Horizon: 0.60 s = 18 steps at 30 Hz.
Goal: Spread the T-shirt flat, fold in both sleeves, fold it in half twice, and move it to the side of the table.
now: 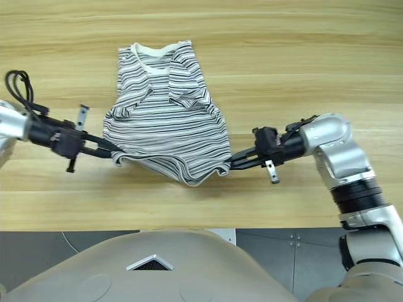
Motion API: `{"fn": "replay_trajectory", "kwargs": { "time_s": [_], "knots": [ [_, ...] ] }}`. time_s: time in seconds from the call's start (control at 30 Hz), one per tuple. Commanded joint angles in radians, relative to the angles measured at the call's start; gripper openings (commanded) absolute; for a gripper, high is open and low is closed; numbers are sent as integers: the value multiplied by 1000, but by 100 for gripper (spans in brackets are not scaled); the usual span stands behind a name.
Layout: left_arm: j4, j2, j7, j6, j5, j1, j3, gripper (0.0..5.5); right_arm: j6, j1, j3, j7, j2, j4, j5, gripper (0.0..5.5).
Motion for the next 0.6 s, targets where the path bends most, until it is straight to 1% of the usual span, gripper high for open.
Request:
{"fn": "replay_trajectory", "kwargs": {
  "time_s": [0.03,0.13,0.23,0.3,0.4,0.47,0.6],
  "knots": [
    [-79,18,-71,74,-43,58,153,13,81,12,-12,30,-47,-64,23,10],
    [-110,0,-105,101,-32,109,244,13,104,52,-5,32,-95,-122,43,10],
    [-140,-27,-138,118,-20,164,303,13,122,90,0,32,-143,-177,68,10],
    [-149,-52,-146,109,-6,186,344,13,109,101,-11,32,-144,-185,61,10],
    [-58,-149,-88,127,47,124,402,13,63,14,-57,-81,-10,-79,-26,10],
    [28,-221,-53,135,75,69,441,13,3,-65,-79,-189,77,24,-109,10],
    [128,-305,-12,170,100,22,514,13,-60,-168,-125,-271,170,187,-182,10]
  ]
}}
